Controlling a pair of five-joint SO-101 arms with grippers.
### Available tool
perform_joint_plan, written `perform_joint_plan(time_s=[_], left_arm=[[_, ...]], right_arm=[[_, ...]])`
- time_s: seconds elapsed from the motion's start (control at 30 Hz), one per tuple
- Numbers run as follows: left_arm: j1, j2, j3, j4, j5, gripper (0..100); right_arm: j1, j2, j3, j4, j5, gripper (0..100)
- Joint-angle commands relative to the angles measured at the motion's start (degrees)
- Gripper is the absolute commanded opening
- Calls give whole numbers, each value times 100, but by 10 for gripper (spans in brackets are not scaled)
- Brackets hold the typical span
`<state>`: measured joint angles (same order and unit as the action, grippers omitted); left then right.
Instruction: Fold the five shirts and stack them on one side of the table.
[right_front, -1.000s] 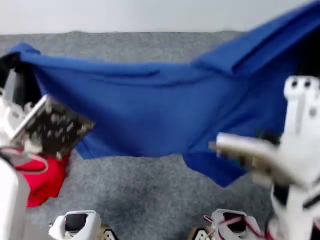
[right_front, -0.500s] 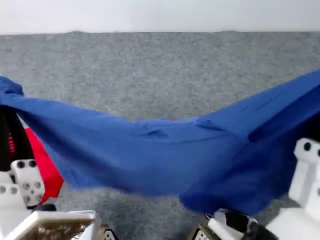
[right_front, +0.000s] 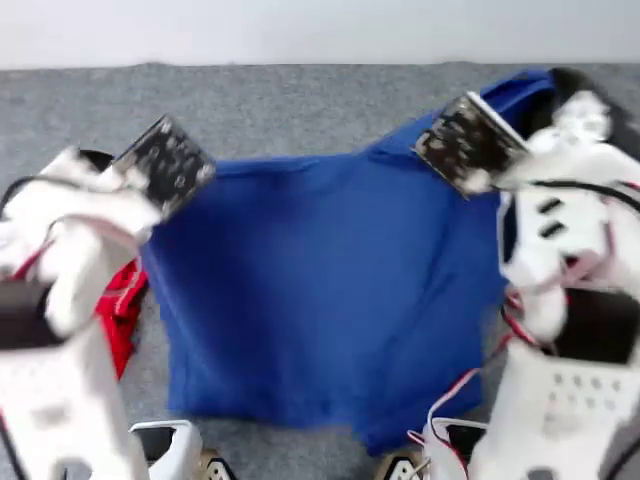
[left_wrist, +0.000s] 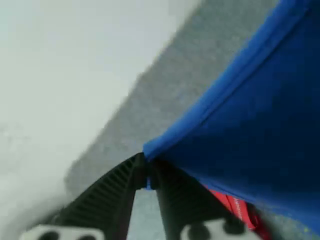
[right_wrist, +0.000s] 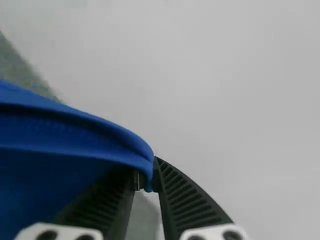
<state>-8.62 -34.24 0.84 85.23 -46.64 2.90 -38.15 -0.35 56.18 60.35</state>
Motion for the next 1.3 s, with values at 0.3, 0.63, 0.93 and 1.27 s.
perform_joint_plan(time_s=[0.3,0.63,0.93,1.27], left_arm=[[-18,1916,1323,-4044,-9,14],[-18,3437,892,-6330,-35,14],[-18,4264,4,-6382,-35,14],[-9,4255,-31,-4484,-35,14]], right_arm=[[-180,1560,1916,-4075,62,10],[-180,3741,1099,-6738,404,10],[-198,5138,-457,-7081,404,10],[-84,4945,-448,-5314,422,10]])
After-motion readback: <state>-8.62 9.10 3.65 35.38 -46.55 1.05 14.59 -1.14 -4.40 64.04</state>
